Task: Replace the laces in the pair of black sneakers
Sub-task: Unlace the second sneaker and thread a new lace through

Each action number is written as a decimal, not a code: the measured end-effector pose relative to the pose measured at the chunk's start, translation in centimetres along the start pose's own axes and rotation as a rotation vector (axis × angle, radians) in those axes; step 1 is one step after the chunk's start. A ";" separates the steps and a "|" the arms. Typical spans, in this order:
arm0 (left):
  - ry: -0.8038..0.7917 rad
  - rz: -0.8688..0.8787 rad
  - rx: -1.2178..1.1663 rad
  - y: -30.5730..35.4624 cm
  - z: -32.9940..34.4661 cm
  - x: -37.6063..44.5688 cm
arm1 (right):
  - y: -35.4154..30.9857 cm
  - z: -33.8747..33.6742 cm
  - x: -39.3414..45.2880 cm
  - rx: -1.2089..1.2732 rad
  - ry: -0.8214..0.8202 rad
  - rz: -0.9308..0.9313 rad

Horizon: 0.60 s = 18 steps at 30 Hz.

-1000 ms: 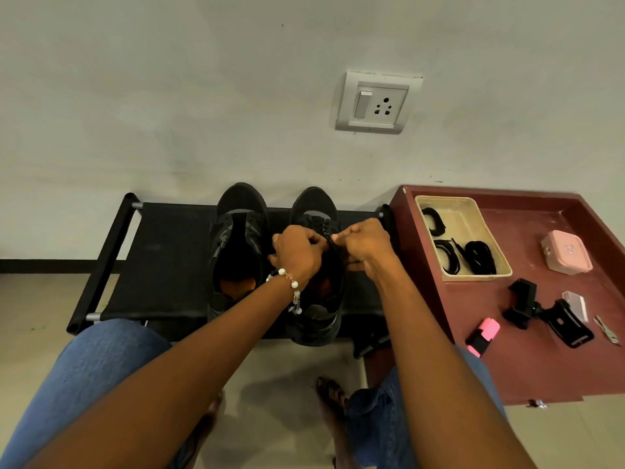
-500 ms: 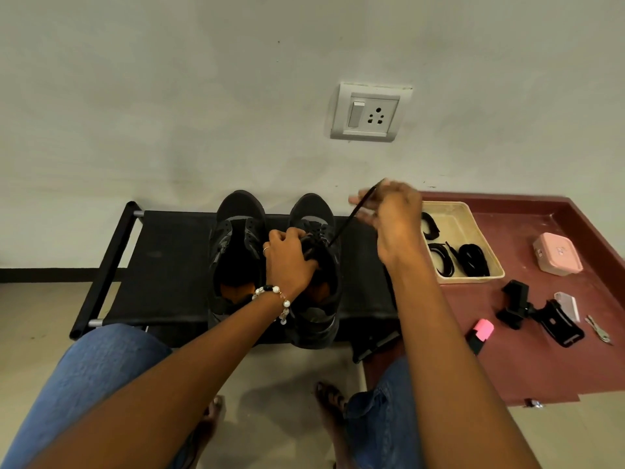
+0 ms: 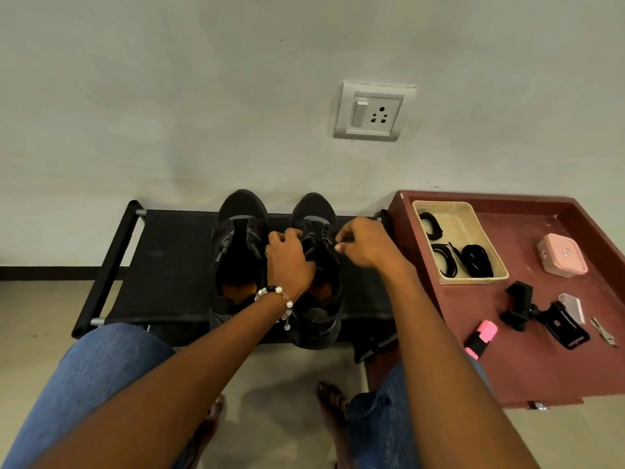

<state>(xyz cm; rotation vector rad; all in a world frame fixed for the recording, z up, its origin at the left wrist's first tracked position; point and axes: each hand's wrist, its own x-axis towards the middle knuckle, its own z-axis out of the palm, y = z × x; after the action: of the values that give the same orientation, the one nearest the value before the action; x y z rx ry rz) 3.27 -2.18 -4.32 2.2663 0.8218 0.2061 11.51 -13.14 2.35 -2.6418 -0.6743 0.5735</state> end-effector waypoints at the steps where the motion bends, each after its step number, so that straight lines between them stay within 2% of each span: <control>1: 0.006 -0.002 -0.002 0.0 0.0 0.0 | 0.1 0.1 0.0 -0.029 -0.008 0.007; 4: 0.029 -0.009 -0.015 0.1 0.1 -0.2 | 0.2 -0.1 -0.1 0.044 0.003 0.030; 6: 0.038 -0.009 -0.025 0.2 0.0 -0.3 | 0.3 -0.6 -0.3 0.243 0.055 0.052; 10: 0.040 -0.022 -0.036 0.2 0.1 -0.4 | 0.2 -2.3 -1.0 0.867 0.264 0.091; 13: 0.039 -0.031 -0.040 0.2 0.2 -0.4 | 0.3 -4.1 -1.5 1.486 0.363 -0.016; 15: 0.032 -0.044 -0.044 0.3 0.2 -0.3 | 0.3 -4.7 -1.7 1.735 0.399 -0.089; 16: 0.031 -0.049 -0.048 0.3 0.2 -0.3 | 0.2 -4.6 -1.7 1.728 0.432 -0.101; 18: 0.025 -0.060 -0.060 0.3 0.2 -0.3 | 0.2 -3.8 -1.2 1.405 0.491 -0.064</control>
<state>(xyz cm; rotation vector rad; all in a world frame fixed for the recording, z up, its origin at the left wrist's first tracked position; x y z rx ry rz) 3.27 -2.62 -4.28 2.1839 0.8837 0.2289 12.33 -14.80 5.84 -1.3190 -0.0719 0.1893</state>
